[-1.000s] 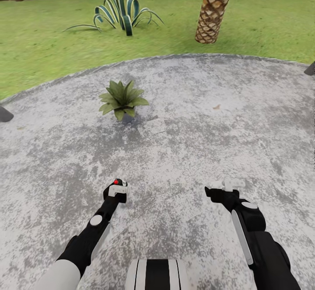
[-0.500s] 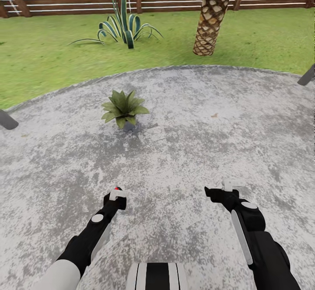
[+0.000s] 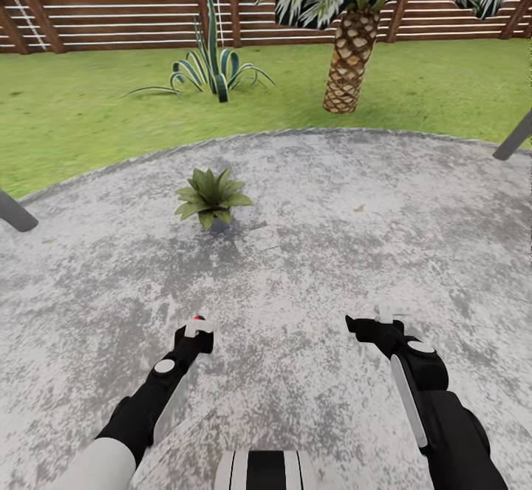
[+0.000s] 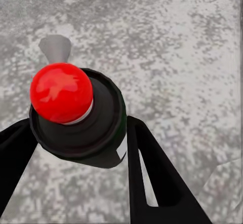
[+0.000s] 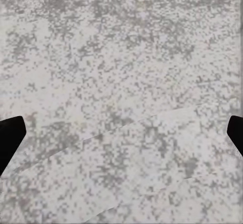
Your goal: Pick up the pesticide atomizer in the garden and spray insectifuge to fully cover both potted plants in the garden.
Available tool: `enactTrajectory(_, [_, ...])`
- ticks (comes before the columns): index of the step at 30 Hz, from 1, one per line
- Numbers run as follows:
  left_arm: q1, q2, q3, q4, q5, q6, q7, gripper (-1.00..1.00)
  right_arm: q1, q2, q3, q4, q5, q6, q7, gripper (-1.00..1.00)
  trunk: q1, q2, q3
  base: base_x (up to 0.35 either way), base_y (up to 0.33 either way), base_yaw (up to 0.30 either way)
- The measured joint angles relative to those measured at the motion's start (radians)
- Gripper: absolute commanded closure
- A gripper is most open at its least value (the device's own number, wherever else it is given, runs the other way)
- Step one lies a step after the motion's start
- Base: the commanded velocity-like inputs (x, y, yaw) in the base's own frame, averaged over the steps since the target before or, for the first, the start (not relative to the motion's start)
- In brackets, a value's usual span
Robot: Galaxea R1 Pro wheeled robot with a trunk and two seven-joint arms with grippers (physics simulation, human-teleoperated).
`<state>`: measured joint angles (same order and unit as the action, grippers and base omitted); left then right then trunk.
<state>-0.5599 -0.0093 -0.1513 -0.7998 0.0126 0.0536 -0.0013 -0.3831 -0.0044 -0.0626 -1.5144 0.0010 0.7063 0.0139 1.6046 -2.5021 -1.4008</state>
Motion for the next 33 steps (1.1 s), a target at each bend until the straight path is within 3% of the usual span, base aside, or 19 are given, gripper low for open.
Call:
enactTrajectory(4, [0.000,0.000,-0.001,-0.008,0.000,0.008,0.000,1.00,0.000,0.000,0.000,0.000,0.000,0.000,0.000,-1.00,-0.002,0.001,0.015,0.000,0.000,0.000])
enactTrajectory(10, [0.000,0.000,0.001,-0.010,0.000,0.074,-0.001,1.00,0.000,0.000,0.000,0.000,0.000,0.000,0.000,-1.00,-0.005,0.002,0.039,0.000,0.000,0.000])
enactTrajectory(33, [0.000,0.000,-0.002,-0.010,-0.002,0.082,0.000,1.00,0.000,0.002,0.003,0.002,-0.001,0.000,0.000,-1.00,-0.093,0.163,0.111,0.000,0.000,0.000])
